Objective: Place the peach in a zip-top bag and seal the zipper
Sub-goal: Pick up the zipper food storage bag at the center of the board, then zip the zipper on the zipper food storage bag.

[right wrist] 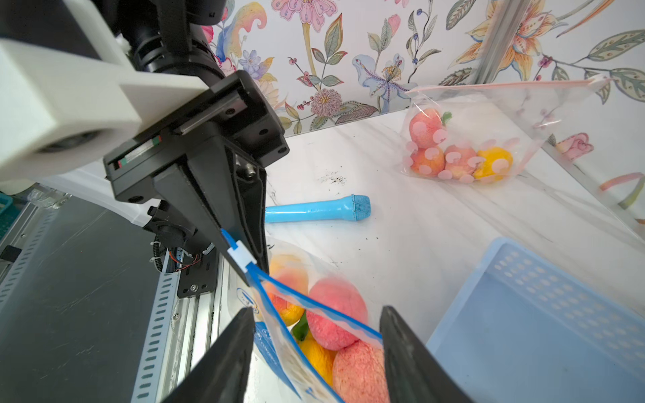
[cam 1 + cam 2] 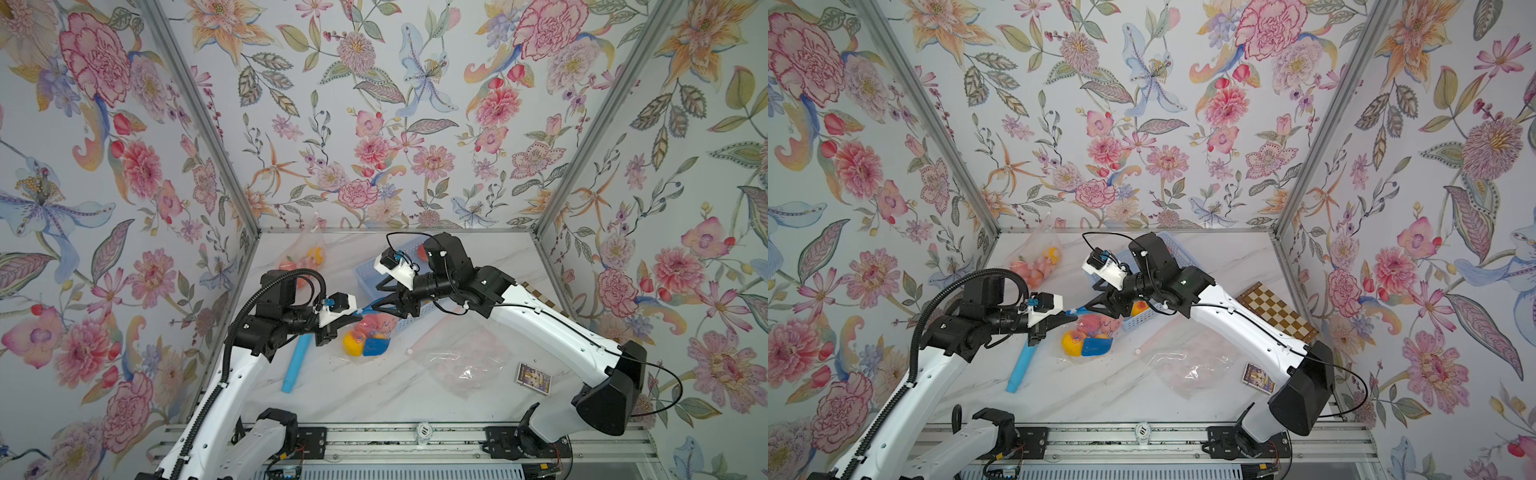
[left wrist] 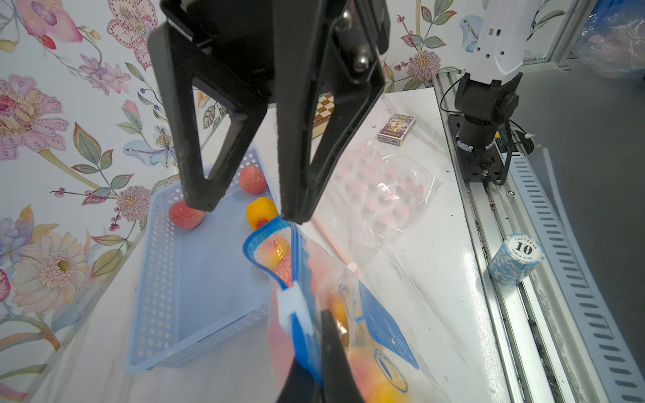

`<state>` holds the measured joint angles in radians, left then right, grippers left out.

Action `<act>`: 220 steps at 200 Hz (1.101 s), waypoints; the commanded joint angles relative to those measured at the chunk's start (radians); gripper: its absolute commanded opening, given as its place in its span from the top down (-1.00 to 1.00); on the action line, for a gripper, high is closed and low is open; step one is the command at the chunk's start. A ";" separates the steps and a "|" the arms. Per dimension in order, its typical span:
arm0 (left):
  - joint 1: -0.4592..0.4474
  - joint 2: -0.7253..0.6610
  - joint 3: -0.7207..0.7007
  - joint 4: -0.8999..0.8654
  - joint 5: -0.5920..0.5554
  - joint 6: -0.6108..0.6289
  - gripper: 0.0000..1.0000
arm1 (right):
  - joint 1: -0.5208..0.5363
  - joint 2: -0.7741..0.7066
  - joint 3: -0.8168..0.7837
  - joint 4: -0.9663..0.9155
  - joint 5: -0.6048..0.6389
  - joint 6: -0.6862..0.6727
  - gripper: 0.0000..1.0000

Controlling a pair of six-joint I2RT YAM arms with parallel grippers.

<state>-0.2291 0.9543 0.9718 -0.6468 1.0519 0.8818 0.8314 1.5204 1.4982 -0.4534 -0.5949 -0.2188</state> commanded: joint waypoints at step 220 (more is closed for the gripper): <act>0.007 0.117 0.057 0.007 0.195 0.080 1.00 | 0.052 0.142 0.204 -0.203 -0.129 -0.198 0.14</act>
<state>-0.2291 1.0733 0.9985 -0.6281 1.2201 0.9466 0.8841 1.6428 1.6814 -0.6170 -0.7006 -0.3939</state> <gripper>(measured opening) 0.040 0.439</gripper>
